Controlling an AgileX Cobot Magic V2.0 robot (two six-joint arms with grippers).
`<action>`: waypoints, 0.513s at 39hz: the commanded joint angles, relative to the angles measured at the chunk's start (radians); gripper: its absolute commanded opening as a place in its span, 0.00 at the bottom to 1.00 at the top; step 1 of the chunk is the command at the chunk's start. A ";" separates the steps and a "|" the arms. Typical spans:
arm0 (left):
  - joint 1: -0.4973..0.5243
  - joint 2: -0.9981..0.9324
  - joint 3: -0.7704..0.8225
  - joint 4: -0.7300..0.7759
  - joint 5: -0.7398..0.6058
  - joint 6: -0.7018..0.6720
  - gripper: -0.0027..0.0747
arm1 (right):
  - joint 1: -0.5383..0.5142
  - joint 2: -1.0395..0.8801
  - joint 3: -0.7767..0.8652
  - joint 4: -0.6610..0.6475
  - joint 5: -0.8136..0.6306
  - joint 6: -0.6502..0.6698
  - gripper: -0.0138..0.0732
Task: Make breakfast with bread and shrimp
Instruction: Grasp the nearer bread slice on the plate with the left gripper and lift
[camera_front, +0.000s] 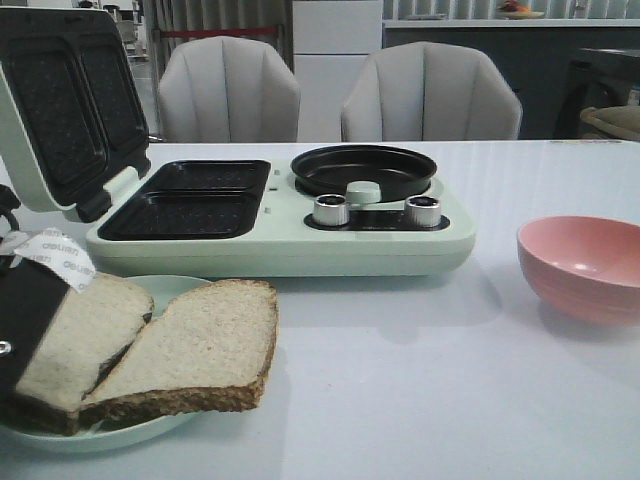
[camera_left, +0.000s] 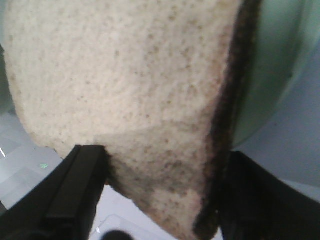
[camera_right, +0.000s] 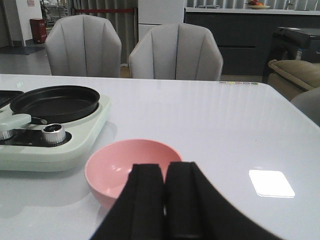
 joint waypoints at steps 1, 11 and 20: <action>0.005 -0.013 -0.022 0.020 0.025 -0.014 0.45 | -0.004 -0.021 -0.018 -0.016 -0.076 -0.007 0.33; -0.002 -0.013 -0.022 0.005 0.077 -0.014 0.21 | -0.004 -0.021 -0.018 -0.016 -0.076 -0.007 0.33; -0.066 -0.090 -0.022 -0.022 0.120 -0.014 0.21 | -0.004 -0.021 -0.018 -0.016 -0.076 -0.007 0.33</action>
